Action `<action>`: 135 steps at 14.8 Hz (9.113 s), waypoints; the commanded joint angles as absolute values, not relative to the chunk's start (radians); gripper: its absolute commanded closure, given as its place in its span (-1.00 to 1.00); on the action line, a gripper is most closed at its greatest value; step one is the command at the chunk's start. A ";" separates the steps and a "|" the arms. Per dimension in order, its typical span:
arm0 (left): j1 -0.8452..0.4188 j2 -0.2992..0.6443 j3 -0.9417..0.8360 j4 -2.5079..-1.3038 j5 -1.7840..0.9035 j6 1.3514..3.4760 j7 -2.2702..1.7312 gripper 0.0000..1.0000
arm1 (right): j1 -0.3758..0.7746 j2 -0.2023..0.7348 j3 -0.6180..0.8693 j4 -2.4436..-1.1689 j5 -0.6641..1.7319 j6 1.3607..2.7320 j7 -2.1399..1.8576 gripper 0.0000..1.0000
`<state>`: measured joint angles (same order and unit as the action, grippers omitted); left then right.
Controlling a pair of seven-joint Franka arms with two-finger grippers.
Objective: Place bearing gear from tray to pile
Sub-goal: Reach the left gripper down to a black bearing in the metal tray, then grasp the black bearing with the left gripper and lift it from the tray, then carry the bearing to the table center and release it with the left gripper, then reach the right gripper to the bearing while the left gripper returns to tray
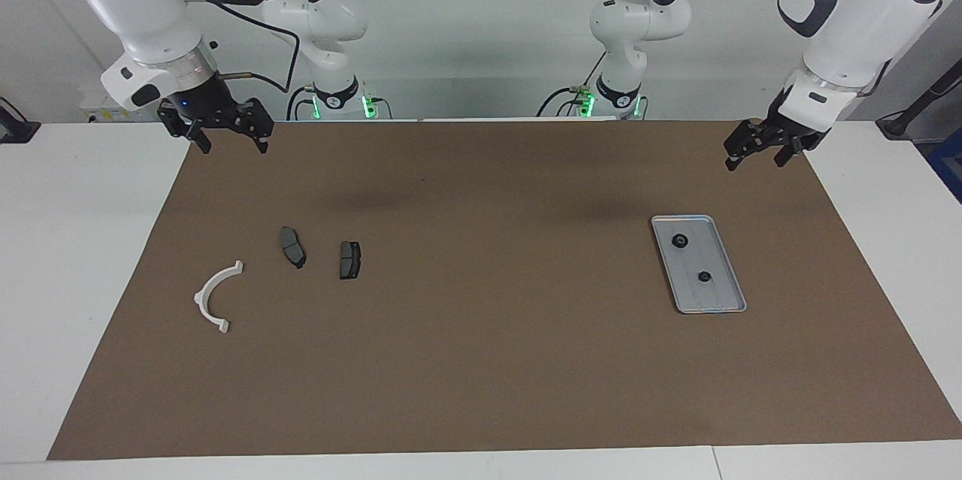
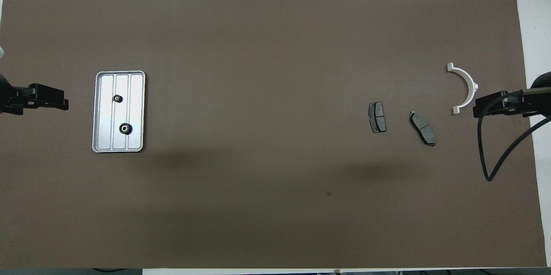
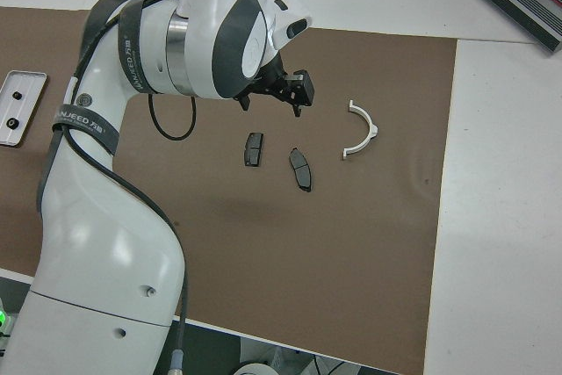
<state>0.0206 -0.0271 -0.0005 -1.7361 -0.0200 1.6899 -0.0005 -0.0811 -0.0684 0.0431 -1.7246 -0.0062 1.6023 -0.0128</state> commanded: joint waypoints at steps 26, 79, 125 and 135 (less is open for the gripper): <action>-0.006 0.119 -0.015 -2.037 -0.006 2.204 -0.087 -0.64 | -0.092 -0.086 0.049 -1.746 -0.002 1.632 -0.041 -1.00; -0.540 0.558 -0.003 -1.439 -0.080 1.997 -0.895 0.63 | -0.100 -0.115 0.051 -1.845 0.003 1.752 -0.057 -1.00; -0.278 0.327 0.156 -1.713 -0.078 1.980 -0.292 -1.00 | 0.296 0.345 0.063 -1.577 -0.074 1.994 0.512 -0.98; -0.193 0.325 0.172 -1.804 -0.077 2.108 -0.074 -0.53 | 0.515 0.399 0.064 -1.631 -0.058 2.088 0.699 -0.98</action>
<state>-0.2128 0.3591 0.1728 -1.7496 -0.0888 2.0675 -0.1203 0.4964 0.3802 0.0654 -1.6238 -0.0614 2.0459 0.6806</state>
